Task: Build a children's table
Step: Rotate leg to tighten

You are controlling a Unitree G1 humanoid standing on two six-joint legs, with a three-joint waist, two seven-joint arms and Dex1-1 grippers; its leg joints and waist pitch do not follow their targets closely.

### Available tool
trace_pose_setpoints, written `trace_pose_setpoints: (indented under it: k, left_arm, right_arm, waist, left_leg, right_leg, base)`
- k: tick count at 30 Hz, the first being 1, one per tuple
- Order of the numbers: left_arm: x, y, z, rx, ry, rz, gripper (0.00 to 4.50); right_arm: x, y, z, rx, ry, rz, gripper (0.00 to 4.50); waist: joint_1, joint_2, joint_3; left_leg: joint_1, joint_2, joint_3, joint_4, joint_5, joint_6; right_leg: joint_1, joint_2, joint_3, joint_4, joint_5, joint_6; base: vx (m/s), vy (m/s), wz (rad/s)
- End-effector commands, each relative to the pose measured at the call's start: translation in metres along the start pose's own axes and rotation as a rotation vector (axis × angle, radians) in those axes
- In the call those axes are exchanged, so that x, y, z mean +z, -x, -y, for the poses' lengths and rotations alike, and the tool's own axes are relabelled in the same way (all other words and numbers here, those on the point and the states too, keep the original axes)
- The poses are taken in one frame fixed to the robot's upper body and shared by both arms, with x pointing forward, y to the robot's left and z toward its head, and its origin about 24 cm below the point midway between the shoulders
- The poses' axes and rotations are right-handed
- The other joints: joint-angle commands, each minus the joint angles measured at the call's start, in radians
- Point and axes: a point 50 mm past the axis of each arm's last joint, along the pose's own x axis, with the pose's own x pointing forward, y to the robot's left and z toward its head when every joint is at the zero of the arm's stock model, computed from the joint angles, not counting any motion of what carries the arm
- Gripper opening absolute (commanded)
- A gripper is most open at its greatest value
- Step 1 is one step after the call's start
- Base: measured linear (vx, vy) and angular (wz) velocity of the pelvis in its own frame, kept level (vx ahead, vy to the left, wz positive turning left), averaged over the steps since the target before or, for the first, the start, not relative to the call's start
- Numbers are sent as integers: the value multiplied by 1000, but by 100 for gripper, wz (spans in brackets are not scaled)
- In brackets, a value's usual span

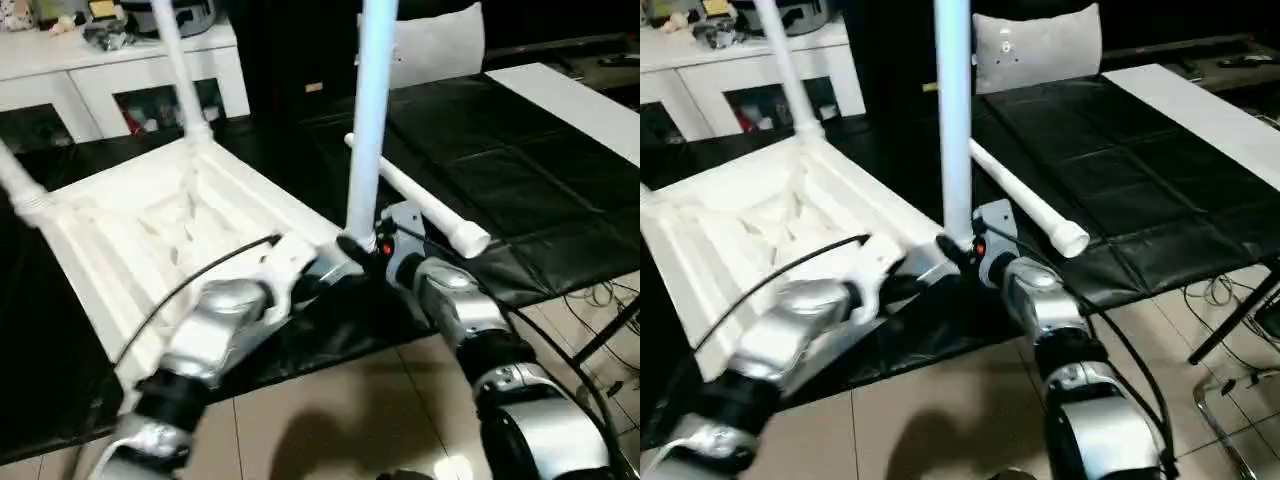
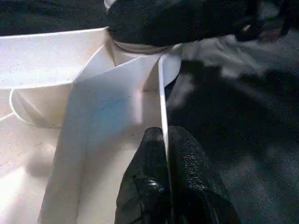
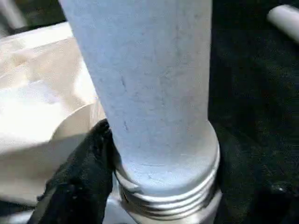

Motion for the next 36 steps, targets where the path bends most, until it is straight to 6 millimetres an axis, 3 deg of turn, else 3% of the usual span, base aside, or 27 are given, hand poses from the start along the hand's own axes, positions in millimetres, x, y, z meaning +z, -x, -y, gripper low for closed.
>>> trace_pose_setpoints:
  k: [1,3,4,5,6,7,9,10,11,12,15,16,17,20,24,25,26,29,30,36]
  left_arm:
    - [29,-8,18,-74,-53,129,0]
    - [25,-6,11,-55,-78,98,0]
    - [25,-6,11,-55,-78,98,0]
    - [17,-1,3,-58,-126,61,0]
    - [17,-1,3,-58,-126,61,0]
    - [14,1,0,-62,-140,48,0]
    - [9,4,-4,-78,-154,31,0]
    - [4,7,-5,-106,-172,15,0]
    - [4,7,-5,-106,-172,15,0]
    - [2,9,-6,-125,-185,3,0]
    - [-6,14,-9,-191,-232,-34,0]
    - [-8,17,-9,-226,-252,-44,0]
    - [-11,20,-9,-267,-274,-55,0]
    - [-18,29,-9,-391,-335,-92,0]
    - [-25,39,-10,-524,-415,-154,0]
    - [-25,40,-10,-536,-423,-161,0]
    - [-26,41,-11,-549,-431,-167,0]
    - [-27,42,-10,-583,-450,-178,0]
    - [-27,42,-10,-593,-454,-181,0]
    - [-26,41,-4,-652,-462,-167,0]
  right_arm:
    - [-4,-6,-11,26,-25,-9,377]
    - [-2,0,-5,56,-29,28,387]
    - [-2,0,-5,56,-29,28,389]
    - [-2,13,4,119,0,56,404]
    - [-2,13,4,119,0,56,404]
    - [-3,18,7,143,20,61,429]
    - [-2,29,13,199,68,74,431]
    - [-1,38,20,227,92,78,437]
    - [-1,38,20,227,92,78,444]
    - [0,43,24,244,107,80,444]
    - [5,56,34,291,163,70,444]
    - [7,61,37,319,190,63,444]
    - [10,66,39,353,217,50,444]
    - [13,75,42,455,299,-13,444]
    - [13,79,37,609,355,-110,444]
    - [12,79,35,638,354,-122,444]
    - [12,79,33,666,355,-136,444]
    - [9,77,28,722,372,-178,444]
    - [8,77,27,735,372,-189,417]
    - [6,71,19,804,332,-228,373]
  waist:
    - [14,-12,-73]
    - [25,-6,-75]
    - [29,-8,-76]
    - [35,-9,-76]
    - [39,-5,-74]
    - [47,-9,-73]
    - [51,-7,-70]
    - [54,10,-68]
    - [54,10,-68]
    - [53,0,-67]
    - [53,6,-66]
    - [53,3,-65]
    - [55,9,-64]
    - [56,5,-67]
    - [61,8,-69]
    - [64,3,-70]
    - [68,6,-69]
    - [80,2,-69]
    - [80,2,-69]
    - [79,0,-69]
  left_leg:
    - [-9,25,-1,-61,-110,112]
    - [-8,25,1,-56,-82,137]
    - [-11,25,1,-55,-72,145]
    - [-11,25,1,-54,-59,158]
    - [-12,24,1,-54,-63,164]
    - [-11,27,3,-55,-76,169]
    - [-11,27,3,-57,-93,164]
    - [-6,28,1,-60,-131,141]
    - [-6,28,1,-60,-131,141]
    - [-4,31,2,-62,-155,127]
    - [-6,29,-1,-64,-175,114]
    - [-7,29,0,-64,-185,111]
    - [-5,28,-1,-64,-193,112]
    - [-6,29,0,-62,-181,114]
    - [-6,31,0,-61,-168,124]
    - [-6,32,1,-60,-164,127]
    - [-5,34,2,-61,-162,129]
    - [-3,37,1,-63,-160,119]
    - [-3,38,1,-63,-161,117]
    - [-2,37,2,-64,-166,103]
  right_leg:
    - [61,-54,45,-58,-216,-202]
    - [62,-55,46,-51,-167,-221]
    - [64,-55,46,-50,-155,-223]
    - [64,-55,45,-47,-136,-229]
    - [65,-54,44,-49,-141,-222]
    - [64,-54,45,-52,-163,-215]
    - [64,-55,45,-56,-194,-204]
    - [62,-56,43,-62,-256,-189]
    - [62,-56,43,-62,-256,-189]
    - [60,-54,44,-67,-277,-181]
    - [62,-52,44,-67,-278,-182]
    - [63,-52,44,-67,-289,-177]
    - [61,-51,43,-69,-301,-175]
    - [62,-51,44,-66,-285,-178]
    - [61,-51,44,-61,-253,-198]
    - [61,-51,45,-57,-244,-205]
    - [59,-51,46,-58,-241,-208]
    - [59,-54,48,-54,-241,-211]
    - [59,-54,49,-55,-242,-210]
    - [60,-55,49,-57,-268,-201]
  base:
    - [0,0,0]
    - [0,0,0]
    - [0,0,0]
    - [0,0,0]
    - [0,0,0]
    - [0,0,0]
    - [0,0,0]
    - [0,0,0]
    - [0,0,0]
    - [0,0,0]
    - [0,0,0]
    - [0,0,0]
    - [0,0,0]
    - [0,0,0]
    - [0,0,0]
    - [0,0,0]
    - [0,0,0]
    - [0,0,0]
    - [0,0,0]
    - [0,0,0]
